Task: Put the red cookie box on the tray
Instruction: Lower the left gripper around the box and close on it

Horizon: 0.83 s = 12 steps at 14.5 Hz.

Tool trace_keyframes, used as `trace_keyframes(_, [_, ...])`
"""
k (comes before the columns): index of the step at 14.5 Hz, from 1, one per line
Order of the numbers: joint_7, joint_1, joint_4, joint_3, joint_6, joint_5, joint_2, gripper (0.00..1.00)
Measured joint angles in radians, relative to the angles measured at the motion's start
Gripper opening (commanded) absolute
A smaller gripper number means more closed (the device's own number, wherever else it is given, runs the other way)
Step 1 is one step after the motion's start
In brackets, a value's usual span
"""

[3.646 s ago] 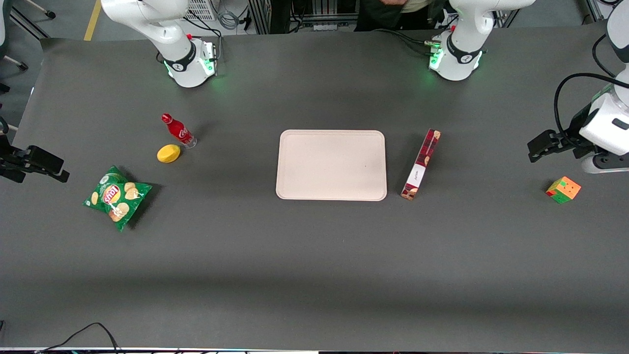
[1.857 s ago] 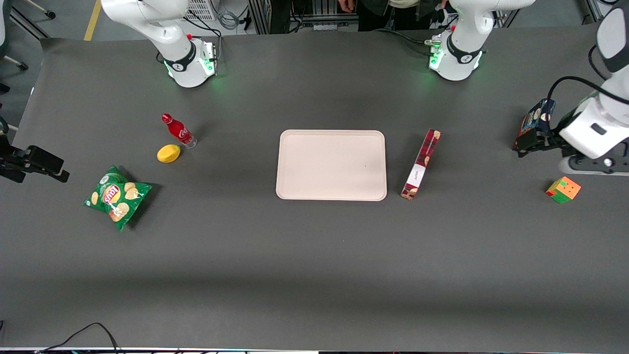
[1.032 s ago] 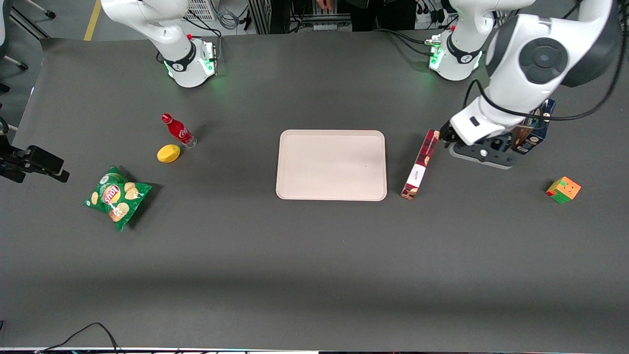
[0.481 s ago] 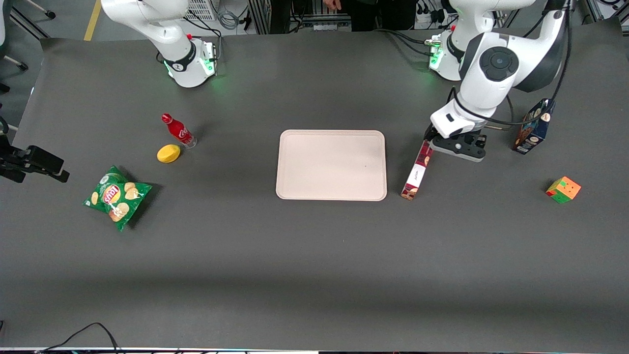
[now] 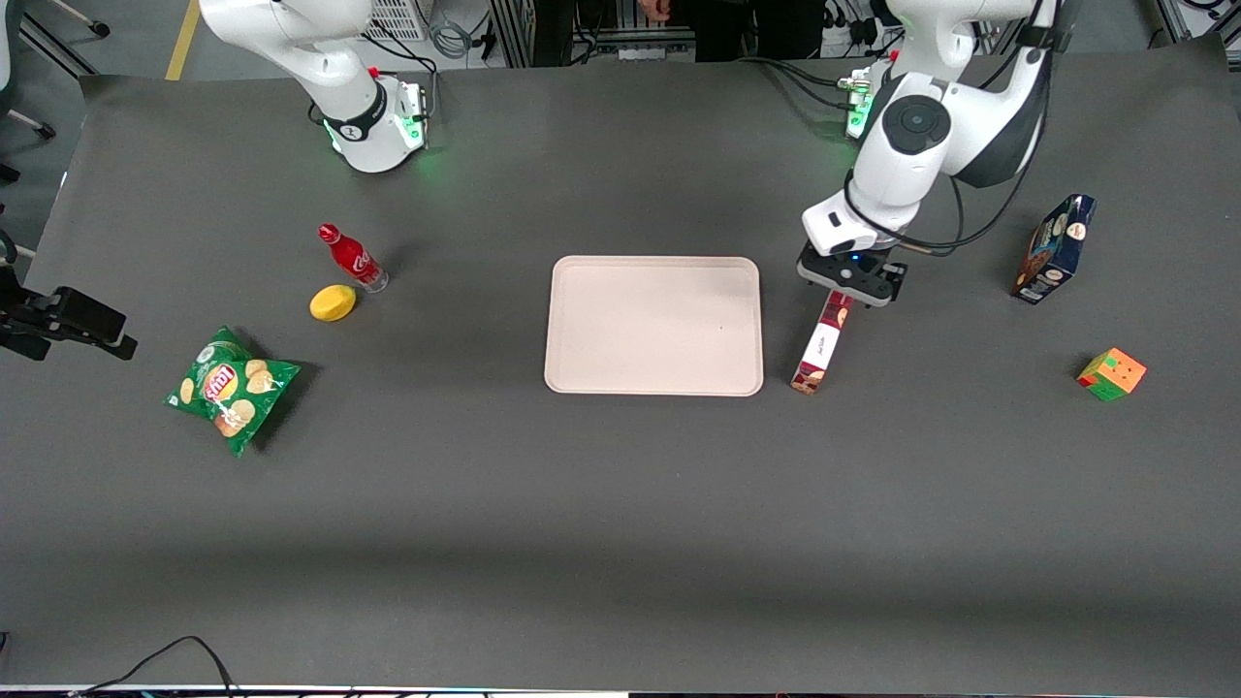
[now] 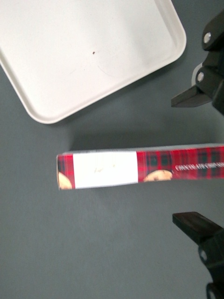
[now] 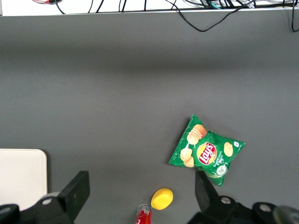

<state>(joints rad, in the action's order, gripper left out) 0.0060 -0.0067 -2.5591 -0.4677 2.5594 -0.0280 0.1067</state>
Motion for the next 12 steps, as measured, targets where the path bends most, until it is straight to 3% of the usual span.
trace_keyframes(6, [0.004,0.004,-0.05,0.001,0.107,-0.003,-0.118,1.0])
trace_keyframes(12, [0.006,0.015,-0.049,0.008,0.143,-0.024,-0.146,1.0])
